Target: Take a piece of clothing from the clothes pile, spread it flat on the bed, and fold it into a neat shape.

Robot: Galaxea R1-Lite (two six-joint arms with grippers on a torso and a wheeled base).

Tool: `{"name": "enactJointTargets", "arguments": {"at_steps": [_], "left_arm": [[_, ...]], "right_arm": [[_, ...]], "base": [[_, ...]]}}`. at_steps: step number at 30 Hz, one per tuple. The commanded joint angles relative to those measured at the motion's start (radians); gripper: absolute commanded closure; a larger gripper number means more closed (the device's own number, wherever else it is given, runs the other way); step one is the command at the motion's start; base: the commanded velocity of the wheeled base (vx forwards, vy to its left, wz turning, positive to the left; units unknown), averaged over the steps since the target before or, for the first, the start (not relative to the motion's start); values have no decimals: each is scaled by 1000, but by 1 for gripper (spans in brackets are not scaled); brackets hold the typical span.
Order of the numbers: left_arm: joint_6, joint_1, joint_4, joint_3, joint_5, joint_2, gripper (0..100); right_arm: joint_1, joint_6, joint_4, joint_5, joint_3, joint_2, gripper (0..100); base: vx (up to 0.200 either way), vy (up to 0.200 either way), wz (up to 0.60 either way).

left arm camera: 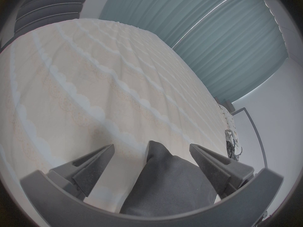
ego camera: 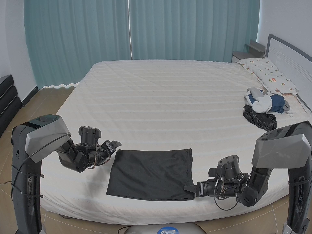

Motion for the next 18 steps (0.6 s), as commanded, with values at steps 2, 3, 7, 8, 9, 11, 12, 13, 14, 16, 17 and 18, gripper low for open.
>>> {"name": "enactJointTargets", "arguments": {"at_steps": [2,3,7,8,9,11,12,13,14,16,17,18], "left_arm": [[-32,26,-7,61,-8,-79,0],[-42,39,-9,84,-12,-118,0],[-42,47,-27,145,-18,-226,0],[-39,44,-50,183,-15,-288,0],[-39,44,-61,206,-15,-326,0],[-35,41,-70,260,-14,-418,0],[-27,41,-70,286,-15,-464,0],[-9,43,-70,331,-15,-541,0],[-2,44,-70,343,-15,-558,0],[30,47,-76,423,-11,-673,0],[44,49,-78,467,-3,-742,0],[47,49,-79,482,-1,-768,0]], "right_arm": [[-75,8,-5,-2,4,-72,0],[-97,8,-3,-2,10,-99,0],[-170,8,-5,-11,73,-227,0],[-204,10,-3,-26,105,-302,0],[-219,11,-2,-37,125,-348,0],[-258,10,-3,-58,176,-449,0],[-276,8,-3,-66,201,-497,0],[-299,8,-3,-75,234,-573,0],[-302,8,-3,-75,242,-593,0],[-338,4,9,-77,302,-733,0],[-359,-1,11,-77,334,-814,0],[-364,-1,12,-77,345,-840,0]], "base": [[0,0,0],[0,0,0],[0,0,0],[0,0,0],[0,0,0],[0,0,0],[0,0,0],[0,0,0],[0,0,0],[0,0,0],[0,0,0],[0,0,0]]}}
